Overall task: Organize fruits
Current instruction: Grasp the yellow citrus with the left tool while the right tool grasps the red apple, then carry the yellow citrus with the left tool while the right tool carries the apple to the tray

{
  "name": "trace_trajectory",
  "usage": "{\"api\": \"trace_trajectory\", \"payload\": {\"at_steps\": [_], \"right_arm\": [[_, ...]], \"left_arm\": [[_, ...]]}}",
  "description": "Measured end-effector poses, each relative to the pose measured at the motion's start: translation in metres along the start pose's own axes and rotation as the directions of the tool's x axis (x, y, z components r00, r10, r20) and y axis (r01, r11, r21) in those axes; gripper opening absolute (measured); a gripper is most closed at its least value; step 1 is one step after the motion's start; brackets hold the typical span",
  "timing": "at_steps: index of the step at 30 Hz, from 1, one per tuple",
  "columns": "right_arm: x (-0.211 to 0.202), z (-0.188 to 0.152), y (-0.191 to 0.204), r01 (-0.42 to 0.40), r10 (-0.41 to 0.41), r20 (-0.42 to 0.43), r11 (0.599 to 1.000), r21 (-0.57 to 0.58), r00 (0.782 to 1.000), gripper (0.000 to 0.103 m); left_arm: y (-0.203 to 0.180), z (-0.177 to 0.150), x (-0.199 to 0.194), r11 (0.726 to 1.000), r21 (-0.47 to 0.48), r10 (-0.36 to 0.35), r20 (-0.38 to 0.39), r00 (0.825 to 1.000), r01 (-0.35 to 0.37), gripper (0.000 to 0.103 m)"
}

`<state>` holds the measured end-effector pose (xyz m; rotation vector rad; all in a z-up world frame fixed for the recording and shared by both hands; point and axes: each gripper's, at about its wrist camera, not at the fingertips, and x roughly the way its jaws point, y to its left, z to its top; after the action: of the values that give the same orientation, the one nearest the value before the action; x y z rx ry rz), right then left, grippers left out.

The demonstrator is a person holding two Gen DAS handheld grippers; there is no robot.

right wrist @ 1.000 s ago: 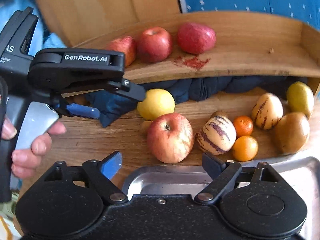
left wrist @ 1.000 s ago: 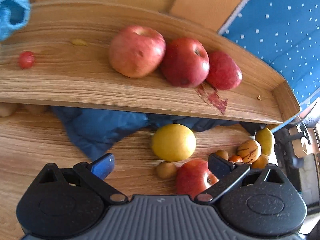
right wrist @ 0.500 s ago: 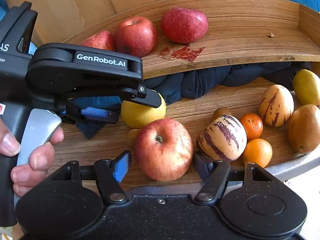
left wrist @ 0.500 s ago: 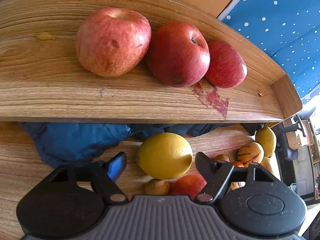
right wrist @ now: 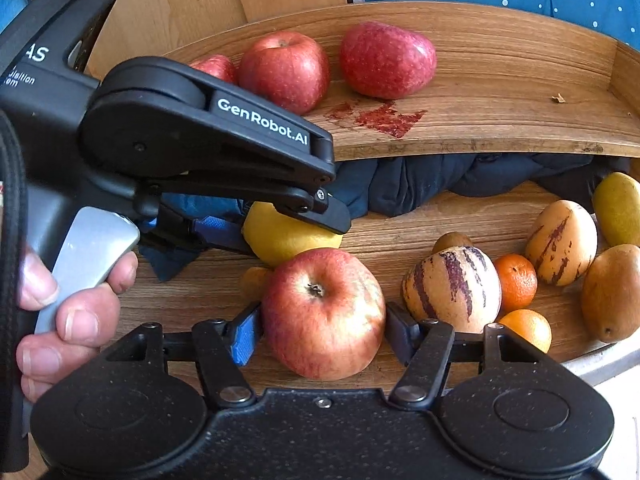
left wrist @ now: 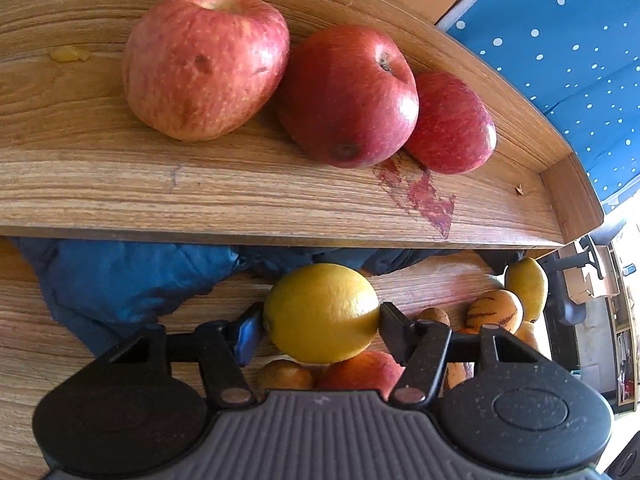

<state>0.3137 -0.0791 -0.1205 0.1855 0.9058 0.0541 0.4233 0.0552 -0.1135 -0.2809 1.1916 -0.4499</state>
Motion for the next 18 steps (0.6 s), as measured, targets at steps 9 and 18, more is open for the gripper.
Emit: {"api": "trace_trajectory", "payload": {"at_steps": [9,18], "right_arm": [[-0.02,-0.007,-0.001,-0.059,0.06,0.037,0.998,-0.023,0.998,0.065],[-0.075,-0.027,-0.014,-0.077,0.082,0.123,0.996,-0.044,0.989,0.065]], "left_arm": [[0.0,-0.01,-0.021,1.0,-0.011,0.007,0.048,0.999,-0.007,0.064],[-0.028,-0.027,-0.044,0.999,0.03,-0.013,0.086,0.996,0.011,0.064]]}}
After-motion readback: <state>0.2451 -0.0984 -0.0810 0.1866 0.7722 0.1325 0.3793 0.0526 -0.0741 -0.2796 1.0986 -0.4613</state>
